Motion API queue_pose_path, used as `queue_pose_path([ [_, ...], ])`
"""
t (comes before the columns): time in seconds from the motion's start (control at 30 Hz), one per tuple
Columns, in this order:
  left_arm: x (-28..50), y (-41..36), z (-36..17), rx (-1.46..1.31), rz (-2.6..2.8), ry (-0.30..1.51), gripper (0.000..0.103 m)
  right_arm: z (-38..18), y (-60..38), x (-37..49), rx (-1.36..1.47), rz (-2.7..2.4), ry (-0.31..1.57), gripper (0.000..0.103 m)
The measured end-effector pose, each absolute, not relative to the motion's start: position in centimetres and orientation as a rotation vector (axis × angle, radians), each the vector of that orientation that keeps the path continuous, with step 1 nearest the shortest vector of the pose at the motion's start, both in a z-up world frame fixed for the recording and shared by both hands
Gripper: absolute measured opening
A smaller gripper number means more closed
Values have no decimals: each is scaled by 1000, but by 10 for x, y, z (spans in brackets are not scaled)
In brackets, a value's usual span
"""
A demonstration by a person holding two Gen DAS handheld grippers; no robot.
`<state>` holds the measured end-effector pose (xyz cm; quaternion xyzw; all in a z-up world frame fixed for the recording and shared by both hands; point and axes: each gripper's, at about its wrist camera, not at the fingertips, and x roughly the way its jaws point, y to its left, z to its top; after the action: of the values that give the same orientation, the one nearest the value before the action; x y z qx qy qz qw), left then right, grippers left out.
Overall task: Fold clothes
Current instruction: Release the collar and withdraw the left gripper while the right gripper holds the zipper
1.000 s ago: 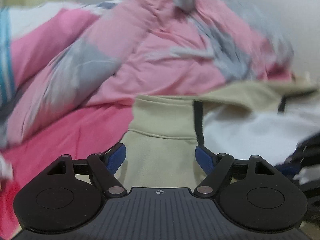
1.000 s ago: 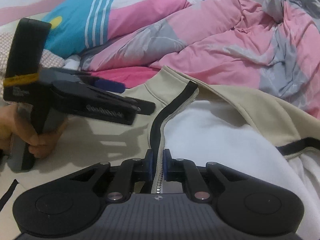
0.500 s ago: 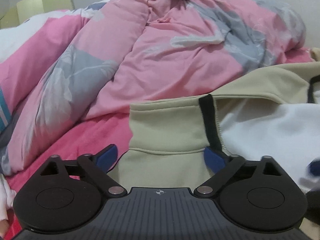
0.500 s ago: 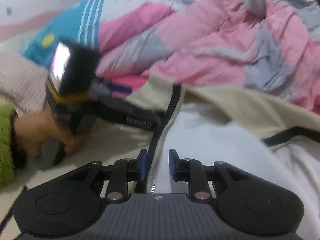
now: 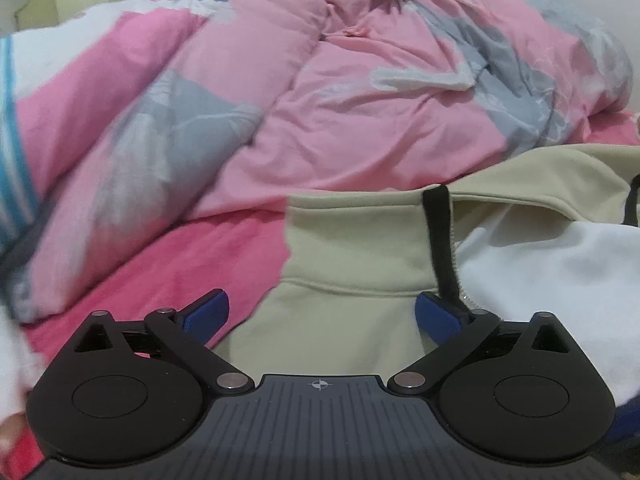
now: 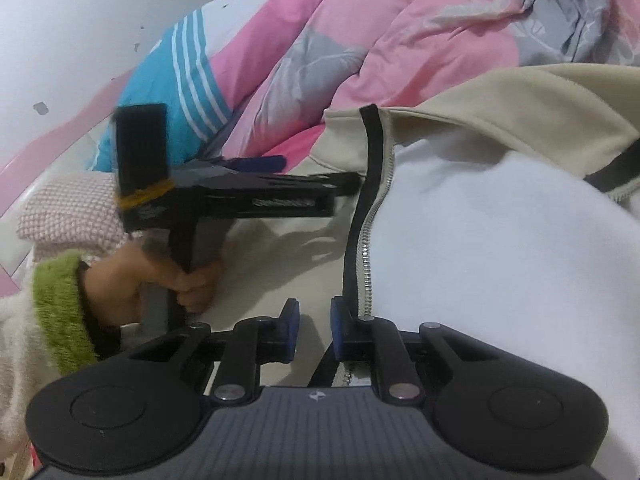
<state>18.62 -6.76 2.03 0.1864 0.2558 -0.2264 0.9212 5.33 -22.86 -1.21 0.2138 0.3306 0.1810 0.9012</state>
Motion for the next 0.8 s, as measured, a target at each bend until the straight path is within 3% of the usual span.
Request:
queue_pose_path([
  [0.3, 63, 14, 64, 262, -364, 621, 100, -13, -229, 53, 441, 376, 682, 16],
  [0.8, -148, 86, 19, 170, -297, 680, 98, -16, -237, 59, 512, 415, 680, 18],
])
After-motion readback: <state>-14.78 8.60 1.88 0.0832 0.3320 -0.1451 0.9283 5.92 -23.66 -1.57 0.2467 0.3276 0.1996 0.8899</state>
